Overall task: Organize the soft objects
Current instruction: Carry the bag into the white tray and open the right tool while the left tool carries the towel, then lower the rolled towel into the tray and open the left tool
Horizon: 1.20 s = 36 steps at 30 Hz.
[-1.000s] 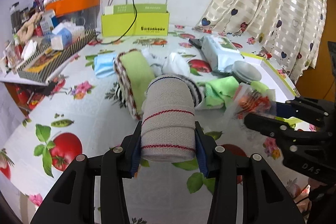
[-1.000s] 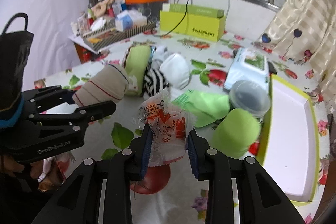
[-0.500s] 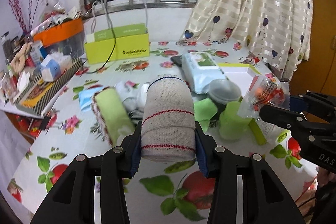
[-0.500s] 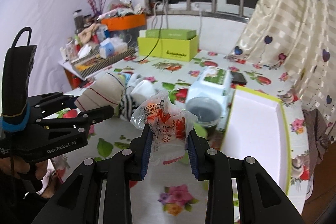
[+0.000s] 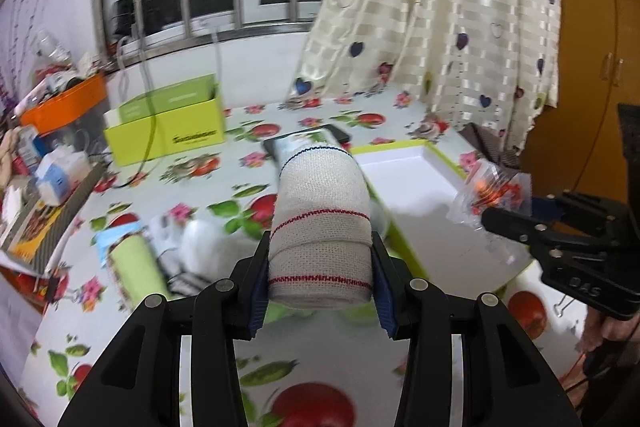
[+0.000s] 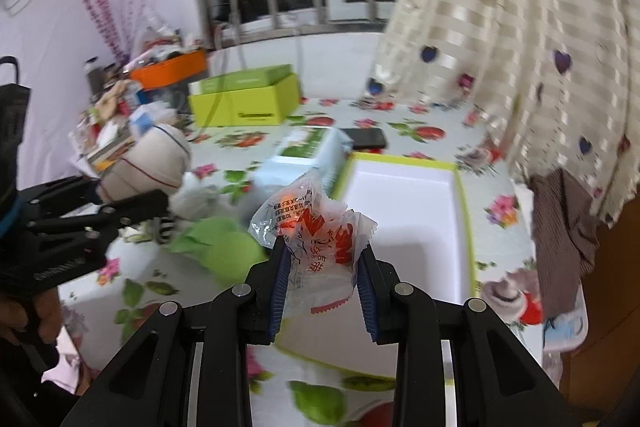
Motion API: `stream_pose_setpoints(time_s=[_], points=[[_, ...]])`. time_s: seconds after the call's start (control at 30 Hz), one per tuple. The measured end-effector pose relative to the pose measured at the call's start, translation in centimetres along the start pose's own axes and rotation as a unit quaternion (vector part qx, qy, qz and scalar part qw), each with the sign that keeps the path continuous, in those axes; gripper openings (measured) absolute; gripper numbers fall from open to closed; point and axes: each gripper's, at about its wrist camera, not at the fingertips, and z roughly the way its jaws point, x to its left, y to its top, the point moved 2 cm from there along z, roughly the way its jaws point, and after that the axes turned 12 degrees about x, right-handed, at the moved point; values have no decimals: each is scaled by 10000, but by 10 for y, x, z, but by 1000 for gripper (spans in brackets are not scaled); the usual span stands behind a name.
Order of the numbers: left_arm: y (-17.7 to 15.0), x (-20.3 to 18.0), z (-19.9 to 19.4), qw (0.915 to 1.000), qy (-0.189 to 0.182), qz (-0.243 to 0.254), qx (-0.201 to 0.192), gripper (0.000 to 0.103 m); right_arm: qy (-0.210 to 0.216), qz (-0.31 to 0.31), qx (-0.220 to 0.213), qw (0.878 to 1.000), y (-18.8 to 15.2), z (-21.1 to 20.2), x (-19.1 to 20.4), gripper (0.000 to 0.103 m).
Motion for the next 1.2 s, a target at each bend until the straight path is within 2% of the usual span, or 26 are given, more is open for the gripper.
stream_pose_setpoints(time_s=[0.2, 0.43, 0.6, 0.63, 0.7, 0.77, 1.03, 1.2], points=[[17, -28, 14, 9994, -273, 196, 60, 45, -133, 369, 248, 9989, -7, 19, -39, 30], [30, -52, 39, 9977, -500, 368, 270, 45, -207, 496, 681, 9962, -14, 52, -59, 31], [33, -66, 60, 9959, -618, 467, 477, 45, -303, 621, 834, 9941, -17, 68, -73, 32], [33, -68, 64, 9954, -650, 482, 513, 45, -316, 619, 846, 9940, -17, 69, -74, 34], [34, -72, 73, 9944, -690, 510, 619, 45, -361, 597, 843, 9940, -17, 69, -76, 49], [34, -77, 83, 9931, -741, 539, 729, 45, -438, 564, 788, 9943, -17, 66, -76, 57], [31, -94, 104, 9883, -933, 690, 986, 45, -532, 668, 484, 9952, -18, 45, -85, 59], [30, -102, 115, 9861, -957, 746, 1134, 45, -574, 763, 473, 9943, -22, 42, -93, 59]])
